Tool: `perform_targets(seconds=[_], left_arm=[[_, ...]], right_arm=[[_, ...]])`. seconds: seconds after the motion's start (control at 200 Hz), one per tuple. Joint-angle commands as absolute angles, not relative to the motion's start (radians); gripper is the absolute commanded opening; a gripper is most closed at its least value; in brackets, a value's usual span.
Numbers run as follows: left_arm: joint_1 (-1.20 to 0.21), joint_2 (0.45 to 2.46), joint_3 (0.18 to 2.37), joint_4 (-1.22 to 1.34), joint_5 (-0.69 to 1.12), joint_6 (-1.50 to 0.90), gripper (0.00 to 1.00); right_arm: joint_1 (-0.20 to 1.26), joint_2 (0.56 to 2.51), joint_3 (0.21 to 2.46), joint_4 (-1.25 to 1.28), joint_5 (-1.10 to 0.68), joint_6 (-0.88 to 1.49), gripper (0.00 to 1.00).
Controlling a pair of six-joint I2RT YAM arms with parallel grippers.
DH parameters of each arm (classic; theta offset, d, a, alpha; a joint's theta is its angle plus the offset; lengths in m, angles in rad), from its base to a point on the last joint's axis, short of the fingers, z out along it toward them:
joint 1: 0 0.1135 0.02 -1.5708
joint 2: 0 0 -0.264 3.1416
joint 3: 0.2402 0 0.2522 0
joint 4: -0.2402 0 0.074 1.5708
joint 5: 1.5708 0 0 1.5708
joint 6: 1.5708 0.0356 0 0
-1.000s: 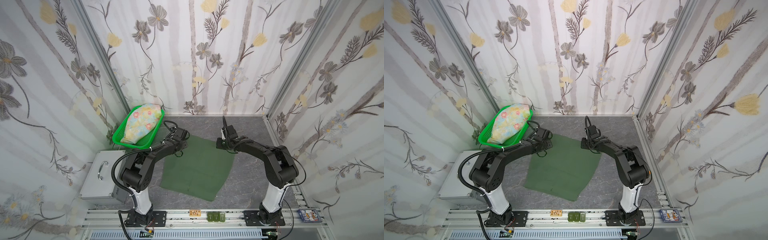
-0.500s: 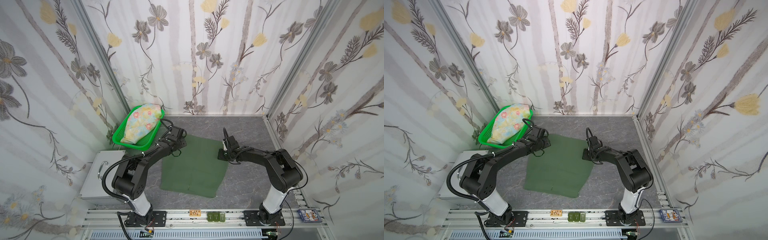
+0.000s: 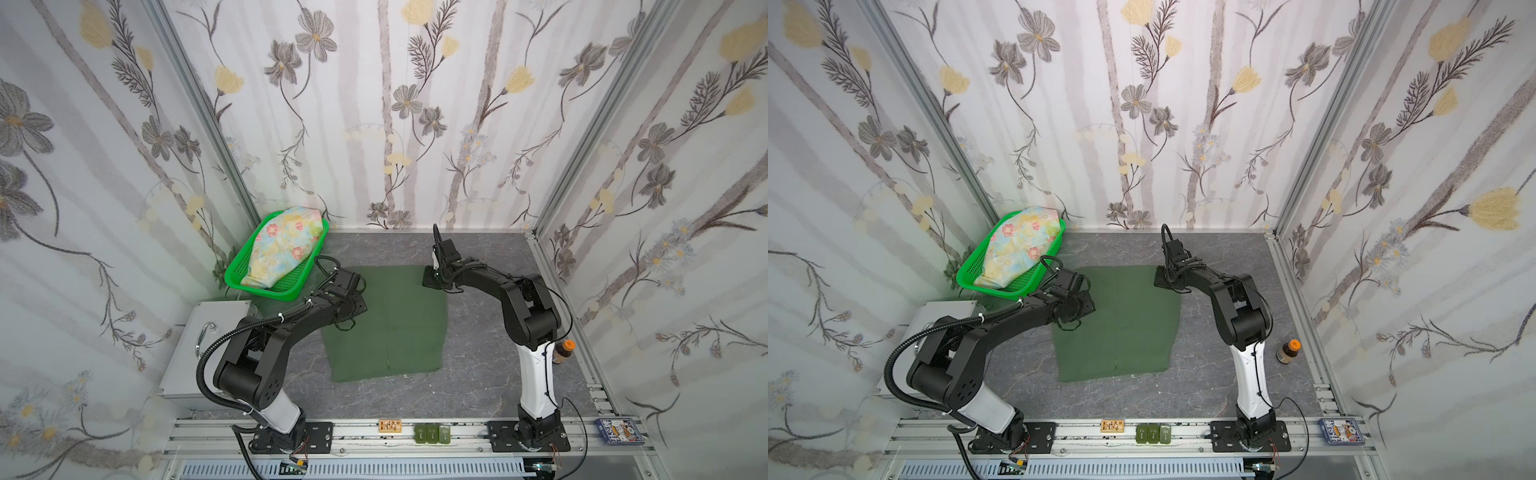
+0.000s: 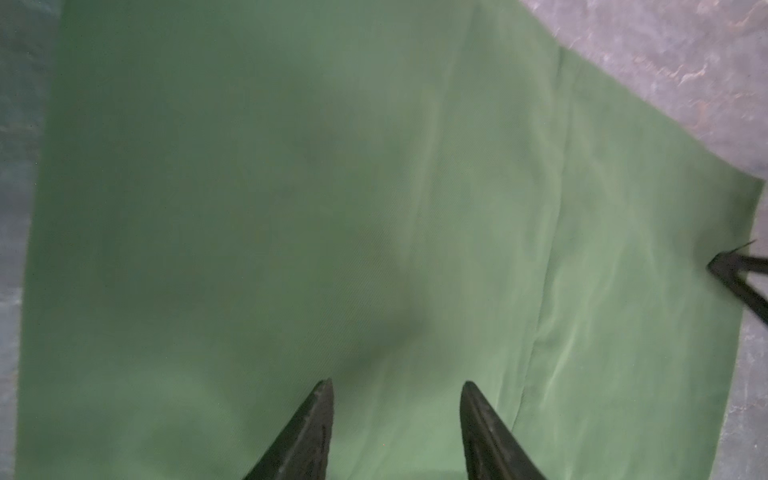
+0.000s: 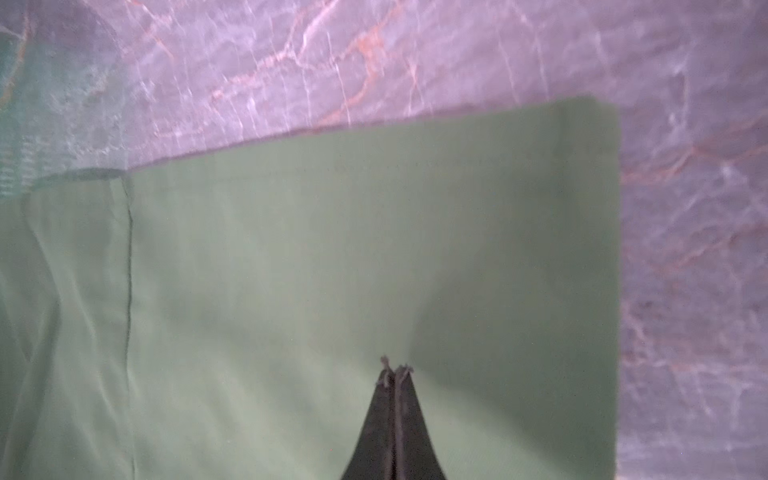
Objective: Fold and stack skirts
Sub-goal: Rotate the skirt at the center of the table.
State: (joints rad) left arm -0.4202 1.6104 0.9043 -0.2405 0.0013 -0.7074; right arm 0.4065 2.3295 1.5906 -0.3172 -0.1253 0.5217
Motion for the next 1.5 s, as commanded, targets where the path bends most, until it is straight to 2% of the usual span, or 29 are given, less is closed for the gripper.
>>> perform_targets(seconds=[0.0, 0.145, 0.53, 0.839, 0.949, 1.129, 1.204, 1.269, 1.384, 1.494], left_arm=[[-0.426, 1.597, 0.877, -0.248, 0.023, -0.723, 0.52], [-0.473, 1.61, 0.866, -0.247, 0.04, -0.718, 0.49], [-0.668, 1.769, 0.937, -0.235, 0.037, -0.871, 0.43], [-0.784, 1.976, 1.186, -0.176, 0.145, -0.997, 0.41], [-0.798, 1.983, 1.248, -0.142, 0.18, -1.038, 0.4], [-0.715, 1.812, 1.151, -0.143, 0.144, -1.019, 0.44], [-0.649, 1.725, 1.083, -0.144, 0.135, -0.997, 0.47], [-0.583, 1.666, 1.036, -0.144, 0.139, -0.968, 0.55], [-0.471, 1.617, 0.973, -0.144, 0.141, -0.917, 0.74], [-0.373, 1.621, 0.96, -0.144, 0.141, -0.866, 0.77]], right_arm=[[0.388, 2.368, 1.672, -0.316, -0.121, 0.518, 0.0], [0.382, 2.299, 1.654, -0.294, -0.094, 0.513, 0.0], [0.394, 1.862, 1.1, -0.132, -0.168, 0.561, 0.0], [0.438, 1.639, 0.871, -0.124, -0.165, 0.575, 0.0], [0.447, 1.533, 0.781, -0.122, -0.16, 0.588, 0.01], [0.546, 1.386, 0.663, -0.122, -0.086, 0.588, 0.15], [0.622, 1.36, 0.653, -0.112, -0.076, 0.572, 0.25], [0.69, 1.365, 0.66, -0.108, -0.07, 0.551, 0.33], [0.807, 1.424, 0.706, -0.122, -0.027, 0.513, 0.45], [0.933, 1.501, 0.772, -0.141, 0.038, 0.477, 0.54]])
